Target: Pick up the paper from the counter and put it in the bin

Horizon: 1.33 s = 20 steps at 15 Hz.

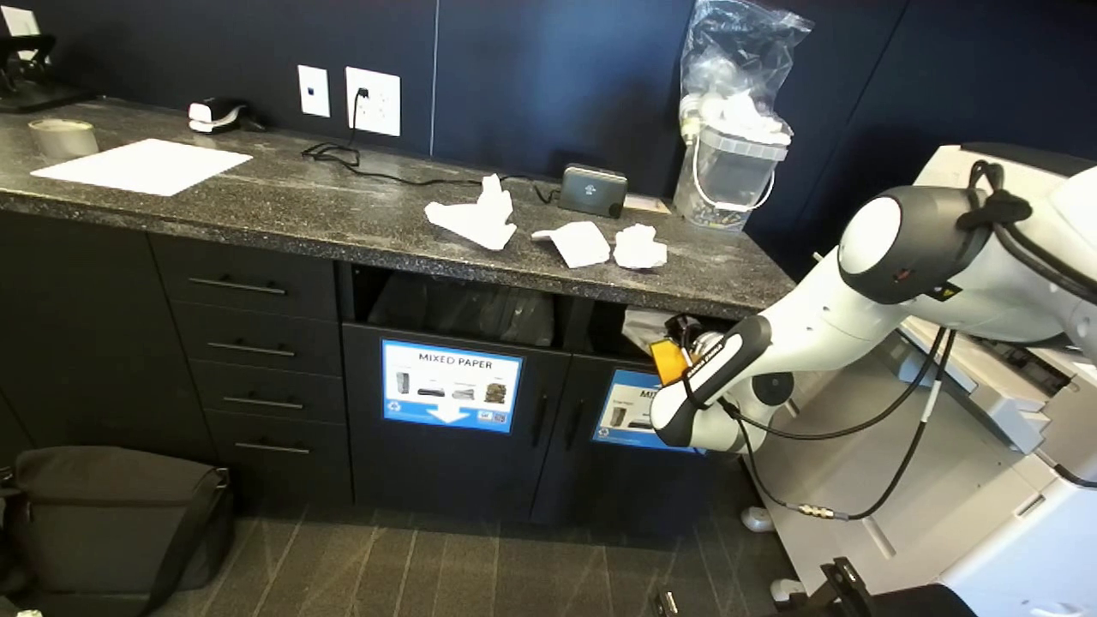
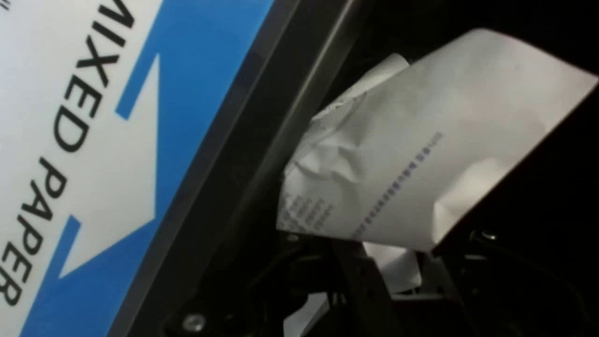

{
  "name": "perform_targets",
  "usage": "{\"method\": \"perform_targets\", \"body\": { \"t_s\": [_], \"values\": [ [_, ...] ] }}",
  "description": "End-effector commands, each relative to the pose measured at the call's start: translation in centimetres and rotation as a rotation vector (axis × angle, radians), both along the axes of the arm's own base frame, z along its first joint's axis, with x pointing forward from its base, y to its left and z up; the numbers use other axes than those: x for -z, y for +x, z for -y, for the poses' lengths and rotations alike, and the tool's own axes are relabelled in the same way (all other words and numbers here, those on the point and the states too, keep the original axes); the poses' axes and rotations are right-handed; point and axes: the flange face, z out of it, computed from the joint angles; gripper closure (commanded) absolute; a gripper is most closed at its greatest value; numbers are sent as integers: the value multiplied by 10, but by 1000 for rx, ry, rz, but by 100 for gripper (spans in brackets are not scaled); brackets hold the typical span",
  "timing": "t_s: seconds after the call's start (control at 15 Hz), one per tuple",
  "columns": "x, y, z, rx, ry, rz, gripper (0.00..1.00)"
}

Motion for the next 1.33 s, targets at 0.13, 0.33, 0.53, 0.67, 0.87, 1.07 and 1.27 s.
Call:
{"method": "perform_targets", "body": {
  "t_s": [0.13,0.33,0.53,0.67,0.87,1.07,1.27],
  "values": [
    [5,25,10,10,-34,-2,91],
    [2,36,15,20,-62,-27,91],
    [-1,45,21,29,-81,-45,91],
    [-2,50,24,33,-90,-56,91],
    [-1,55,25,20,-136,-99,91],
    [1,58,28,17,-168,-128,91],
    [2,60,30,15,-194,-145,91]
  ]
}}
